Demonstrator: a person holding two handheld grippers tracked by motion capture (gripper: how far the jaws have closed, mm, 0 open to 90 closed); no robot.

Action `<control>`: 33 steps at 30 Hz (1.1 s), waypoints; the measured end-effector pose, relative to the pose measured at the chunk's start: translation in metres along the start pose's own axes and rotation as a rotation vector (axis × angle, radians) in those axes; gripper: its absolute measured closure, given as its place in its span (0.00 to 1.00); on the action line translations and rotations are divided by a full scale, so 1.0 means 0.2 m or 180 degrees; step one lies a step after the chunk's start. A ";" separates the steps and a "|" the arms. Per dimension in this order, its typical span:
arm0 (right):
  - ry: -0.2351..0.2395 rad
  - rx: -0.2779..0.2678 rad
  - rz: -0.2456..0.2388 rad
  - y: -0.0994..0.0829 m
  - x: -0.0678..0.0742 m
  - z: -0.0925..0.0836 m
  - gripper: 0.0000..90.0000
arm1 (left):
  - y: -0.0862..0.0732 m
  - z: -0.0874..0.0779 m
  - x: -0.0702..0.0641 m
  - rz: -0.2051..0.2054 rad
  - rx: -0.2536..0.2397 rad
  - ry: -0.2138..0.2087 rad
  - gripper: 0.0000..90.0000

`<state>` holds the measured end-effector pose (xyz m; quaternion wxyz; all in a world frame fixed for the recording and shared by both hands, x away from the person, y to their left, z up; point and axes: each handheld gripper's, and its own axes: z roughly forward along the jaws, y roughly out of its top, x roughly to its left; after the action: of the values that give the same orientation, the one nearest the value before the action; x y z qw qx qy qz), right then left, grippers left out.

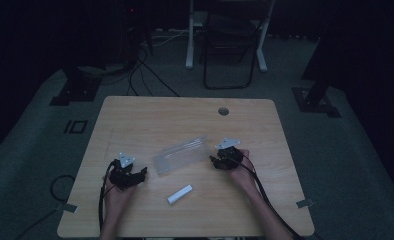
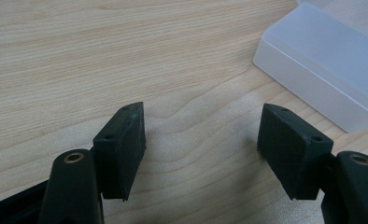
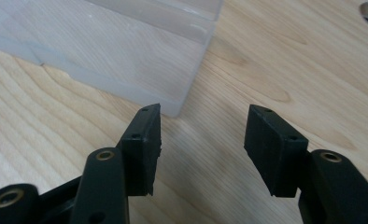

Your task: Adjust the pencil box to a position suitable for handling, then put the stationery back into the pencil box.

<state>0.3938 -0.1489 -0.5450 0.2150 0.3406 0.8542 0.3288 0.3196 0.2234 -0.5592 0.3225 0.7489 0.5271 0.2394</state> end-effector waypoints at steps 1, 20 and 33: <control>-0.0005 -0.0011 -0.0016 -0.01 -0.01 -0.01 0.50 | 0.00 0.00 0.00 0.0000 -0.0002 0.0000 0.37; -0.0111 -0.0090 0.0132 -0.39 -0.10 -0.28 0.45 | 0.00 0.00 0.00 0.0000 -0.0002 0.0001 0.36; -0.0038 -0.0203 0.0459 -0.47 -0.19 -0.29 0.41 | 0.01 -0.01 -0.02 -0.0018 -0.0005 -0.0018 0.39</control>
<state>0.3443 -0.2531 -0.5652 0.2066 0.3961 0.8153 0.3684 0.3172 0.2189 -0.5561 0.3252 0.7479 0.5281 0.2368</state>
